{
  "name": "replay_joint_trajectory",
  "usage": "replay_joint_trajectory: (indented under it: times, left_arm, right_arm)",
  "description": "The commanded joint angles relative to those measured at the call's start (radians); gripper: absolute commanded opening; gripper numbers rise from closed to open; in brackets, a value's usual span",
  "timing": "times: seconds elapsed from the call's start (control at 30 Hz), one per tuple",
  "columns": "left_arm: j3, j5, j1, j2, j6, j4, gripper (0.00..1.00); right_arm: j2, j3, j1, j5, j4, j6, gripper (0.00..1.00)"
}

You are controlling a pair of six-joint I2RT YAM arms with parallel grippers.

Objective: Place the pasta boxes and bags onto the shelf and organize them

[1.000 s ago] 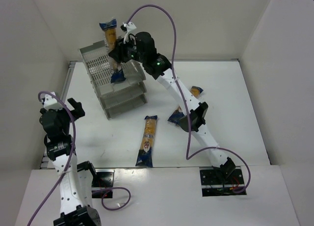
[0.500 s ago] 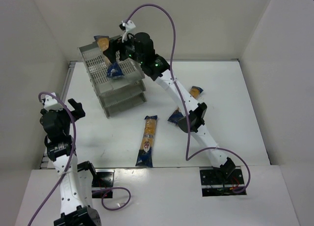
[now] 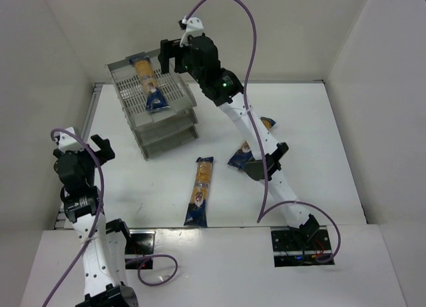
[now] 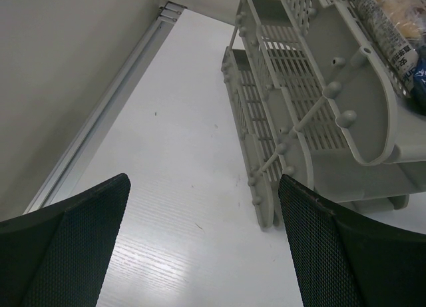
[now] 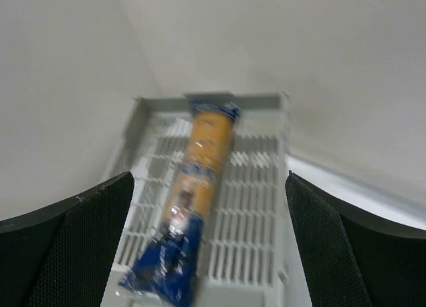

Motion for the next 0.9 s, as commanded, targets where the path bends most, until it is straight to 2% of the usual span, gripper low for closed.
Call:
replay_joint_trajectory:
  times: [0.0,0.07,0.13,0.2,0.27,0.3,0.33,0.37,0.4,0.43,0.47,0.53,0.57,0.63,0.7,0.77,0.87]
  left_arm:
    - [-0.018,-0.010,-0.010,-0.024,-0.034,0.056,0.99]
    - [-0.018,-0.022,-0.010,-0.035,-0.034,0.056,0.99]
    - [-0.018,-0.042,-0.010,-0.045,-0.034,0.056,0.99]
    - [-0.018,-0.051,-0.020,-0.070,-0.034,0.056,0.99]
    - [-0.018,-0.051,-0.020,-0.080,-0.034,0.056,0.99]
    - [-0.018,-0.062,-0.020,-0.104,-0.034,0.056,0.99]
    - [-0.018,-0.062,-0.020,-0.104,-0.034,0.056,0.99]
    - [-0.031,-0.062,-0.020,-0.118,-0.034,0.056,0.99]
    - [-0.031,-0.062,-0.020,-0.129,-0.034,0.056,0.99]
    - [-0.041,-0.062,-0.020,-0.129,-0.034,0.056,0.99]
    - [-0.041,-0.062,-0.032,-0.129,-0.034,0.067,0.99]
    - [-0.050,-0.053,-0.044,-0.129,-0.034,0.067,0.99]
    - [-0.051,-0.053,-0.044,-0.129,-0.034,0.067,0.99]
    - [-0.051,-0.041,-0.053,-0.129,-0.034,0.067,0.99]
    - [-0.051,-0.040,-0.053,-0.129,-0.034,0.058,0.99]
    - [-0.041,-0.040,-0.053,-0.129,-0.034,0.049,0.99]
    - [-0.041,-0.030,-0.034,-0.129,-0.034,0.049,0.99]
  right_arm:
    - [-0.083,0.040,-0.011,0.236,-0.245,0.103,1.00]
    - [-0.114,0.003,-0.037,0.336,-0.310,0.135,1.00]
    - [-0.173,-0.134,-0.049,0.466,-0.300,0.125,1.00]
    - [-0.287,-0.225,-0.060,0.487,-0.300,0.114,1.00]
    - [-0.405,-0.493,-0.060,0.479,-0.265,0.094,1.00]
    - [-0.557,-0.620,-0.051,0.468,-0.239,0.061,1.00]
    - [-0.647,-0.932,-0.040,0.452,-0.160,0.025,1.00]
    - [-0.739,-1.098,-0.031,0.365,-0.129,-0.011,1.00]
    - [-0.902,-1.252,-0.031,0.306,-0.119,-0.044,1.00]
    - [-0.962,-1.492,-0.031,0.260,-0.128,-0.038,1.00]
    - [-1.008,-1.593,-0.031,0.217,-0.143,-0.038,1.00]
    - [-1.100,-1.824,-0.031,0.230,-0.118,-0.026,1.00]
    - [-1.112,-1.869,-0.041,0.253,-0.096,-0.026,1.00]
    - [-1.096,-1.905,-0.099,0.177,-0.029,0.000,1.00]
    - [-1.059,-1.896,-0.227,0.020,0.040,0.069,1.00]
    - [-0.995,-1.896,-0.326,-0.050,0.073,0.164,1.00]
    - [-0.906,-1.896,-0.361,-0.090,0.123,0.212,1.00]
